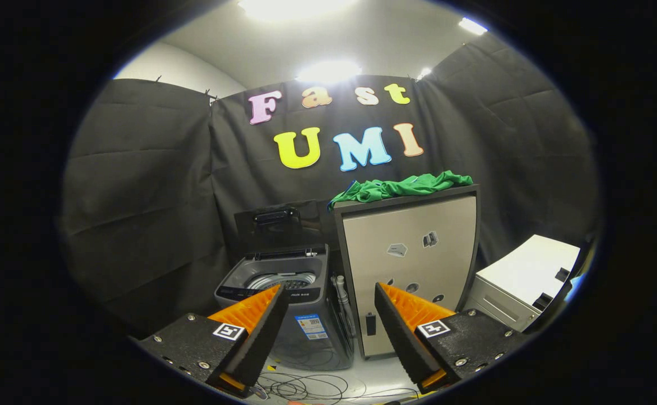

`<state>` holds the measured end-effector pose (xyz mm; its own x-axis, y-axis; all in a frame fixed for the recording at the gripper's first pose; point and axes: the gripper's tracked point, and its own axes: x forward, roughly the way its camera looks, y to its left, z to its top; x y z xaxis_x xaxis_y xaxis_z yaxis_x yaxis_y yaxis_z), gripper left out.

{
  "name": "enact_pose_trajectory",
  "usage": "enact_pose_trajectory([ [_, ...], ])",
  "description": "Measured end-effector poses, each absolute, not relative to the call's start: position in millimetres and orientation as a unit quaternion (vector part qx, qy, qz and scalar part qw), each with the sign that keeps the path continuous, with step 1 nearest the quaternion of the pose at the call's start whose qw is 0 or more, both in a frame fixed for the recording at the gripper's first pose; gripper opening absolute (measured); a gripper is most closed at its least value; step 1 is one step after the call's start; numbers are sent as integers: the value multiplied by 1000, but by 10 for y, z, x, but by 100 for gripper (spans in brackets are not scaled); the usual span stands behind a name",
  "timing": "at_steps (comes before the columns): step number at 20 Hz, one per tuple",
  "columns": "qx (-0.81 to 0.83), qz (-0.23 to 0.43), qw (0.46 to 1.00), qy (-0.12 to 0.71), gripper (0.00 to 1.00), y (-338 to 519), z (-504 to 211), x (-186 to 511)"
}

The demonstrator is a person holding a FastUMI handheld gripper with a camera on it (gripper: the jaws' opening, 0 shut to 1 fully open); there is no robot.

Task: Put the clothes into the washing machine and then close the washing machine lid.

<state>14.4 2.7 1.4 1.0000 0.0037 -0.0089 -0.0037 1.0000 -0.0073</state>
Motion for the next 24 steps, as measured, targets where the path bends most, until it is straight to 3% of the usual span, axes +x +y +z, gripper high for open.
enact_pose_trajectory([
  [7,-9,0,1000,3,96,62,35,148],
  [13,-8,-12,999,-30,96,84,462,388],
  [24,-48,-121,989,-62,96,-235,1726,1327],
])
